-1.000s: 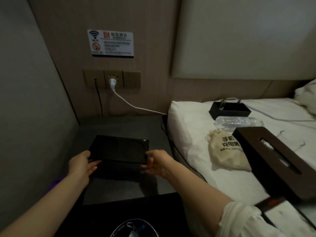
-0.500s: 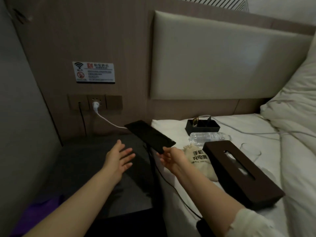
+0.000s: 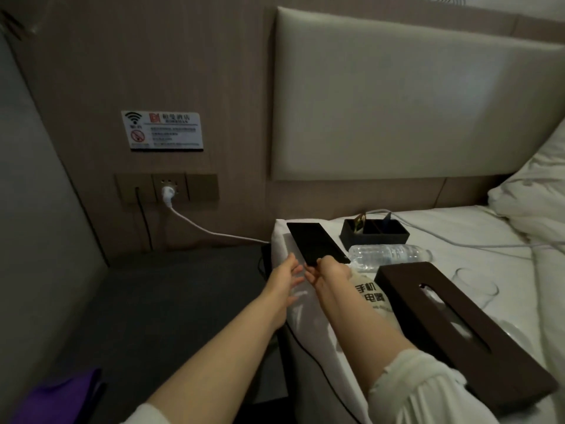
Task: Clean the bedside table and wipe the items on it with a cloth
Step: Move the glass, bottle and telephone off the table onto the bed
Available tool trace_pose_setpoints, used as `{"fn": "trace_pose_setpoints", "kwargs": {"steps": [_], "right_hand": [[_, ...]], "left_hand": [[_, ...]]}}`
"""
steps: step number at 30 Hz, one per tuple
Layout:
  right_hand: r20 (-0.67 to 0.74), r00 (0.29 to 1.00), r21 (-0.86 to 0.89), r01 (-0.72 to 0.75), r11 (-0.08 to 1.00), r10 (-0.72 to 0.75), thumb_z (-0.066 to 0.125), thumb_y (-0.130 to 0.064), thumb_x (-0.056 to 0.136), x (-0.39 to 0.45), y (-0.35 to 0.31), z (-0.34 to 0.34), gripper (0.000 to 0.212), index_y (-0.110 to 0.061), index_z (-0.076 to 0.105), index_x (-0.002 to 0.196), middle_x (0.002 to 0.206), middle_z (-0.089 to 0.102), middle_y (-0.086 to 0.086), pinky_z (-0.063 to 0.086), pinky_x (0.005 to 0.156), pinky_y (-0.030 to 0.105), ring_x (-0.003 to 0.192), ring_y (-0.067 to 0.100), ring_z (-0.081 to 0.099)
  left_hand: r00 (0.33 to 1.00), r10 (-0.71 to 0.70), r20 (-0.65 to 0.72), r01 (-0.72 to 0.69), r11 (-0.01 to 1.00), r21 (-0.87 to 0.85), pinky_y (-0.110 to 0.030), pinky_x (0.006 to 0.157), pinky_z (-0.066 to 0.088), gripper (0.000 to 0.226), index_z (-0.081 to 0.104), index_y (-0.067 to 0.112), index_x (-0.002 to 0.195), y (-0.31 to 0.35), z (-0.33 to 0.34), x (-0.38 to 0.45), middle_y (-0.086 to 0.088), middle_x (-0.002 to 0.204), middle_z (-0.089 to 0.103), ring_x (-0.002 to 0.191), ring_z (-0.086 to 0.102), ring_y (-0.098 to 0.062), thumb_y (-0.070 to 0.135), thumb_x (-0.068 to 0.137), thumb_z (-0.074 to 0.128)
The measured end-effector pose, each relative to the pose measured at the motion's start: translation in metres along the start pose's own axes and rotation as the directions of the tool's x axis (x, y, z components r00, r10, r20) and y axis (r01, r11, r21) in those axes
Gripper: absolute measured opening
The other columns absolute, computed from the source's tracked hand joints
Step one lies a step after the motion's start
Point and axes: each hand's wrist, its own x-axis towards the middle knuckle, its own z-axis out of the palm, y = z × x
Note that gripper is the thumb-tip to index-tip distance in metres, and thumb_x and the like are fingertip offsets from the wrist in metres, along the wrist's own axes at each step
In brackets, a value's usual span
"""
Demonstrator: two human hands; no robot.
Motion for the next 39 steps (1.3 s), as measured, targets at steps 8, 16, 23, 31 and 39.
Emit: {"fn": "trace_pose_setpoints", "kwargs": {"steps": [8,16,23,31,39], "right_hand": [[-0.043,0.999,-0.032,0.017,0.999,-0.019,0.041,0.008,0.089,0.027,0.002,0.006,0.012,0.004,0.05,0.096,0.057,0.057,0.02,0.057,0.05,0.039,0.036,0.024,0.059],[-0.046,0.999,-0.041,-0.011,0.999,0.009,0.037,0.001,0.093,0.035,0.01,0.0,0.013,-0.009,0.043,0.099,0.081,0.059,0.023,0.058,0.079,0.05,0.067,0.029,0.064],[0.029,0.997,-0.105,-0.062,0.993,0.065,0.039,-0.012,0.094,0.004,0.001,0.0,0.025,-0.01,0.045,0.118,0.095,0.051,0.011,0.05,0.08,0.038,0.085,0.028,0.057],[0.119,0.992,-0.167,-0.016,0.986,0.036,0.032,-0.008,0.099,-0.068,-0.008,0.018,0.051,-0.008,0.028,0.15,0.149,0.037,0.013,0.036,0.104,0.043,0.131,0.03,0.045],[0.511,0.854,-0.485,0.191,0.853,0.1,0.033,0.002,0.095,-0.152,0.044,0.056,0.055,-0.023,0.035,0.145,0.123,0.057,0.008,0.042,0.092,0.042,0.115,0.026,0.06]], "left_hand": [[1.0,-0.012,-0.007,0.012,1.0,0.009,-0.026,0.09,0.034,0.031,0.054,0.023,0.101,-0.008,0.021,0.033,0.006,0.103,0.057,0.096,0.056,-0.002,0.039,0.103,0.028],[0.999,-0.035,-0.041,0.037,0.999,0.026,-0.021,0.086,0.043,0.034,0.059,0.018,0.1,-0.016,0.025,0.043,0.009,0.087,0.066,0.085,0.063,-0.003,0.038,0.103,0.032],[0.997,-0.049,-0.054,0.049,0.999,0.008,-0.031,0.102,0.033,0.047,0.04,0.009,0.143,-0.018,0.019,0.021,-0.009,0.132,0.055,0.121,0.052,-0.021,0.035,0.104,0.031],[0.979,-0.023,-0.201,0.036,0.997,0.063,-0.043,0.104,0.034,0.041,0.046,0.015,0.138,-0.007,-0.074,-0.023,-0.009,0.13,0.058,0.125,0.05,-0.026,0.028,0.099,0.044],[0.872,0.162,-0.462,-0.058,0.971,0.231,-0.026,0.069,0.038,0.022,0.059,0.02,0.117,0.014,-0.216,-0.096,-0.001,0.102,0.063,0.085,0.054,-0.014,0.021,0.097,0.049]]}}
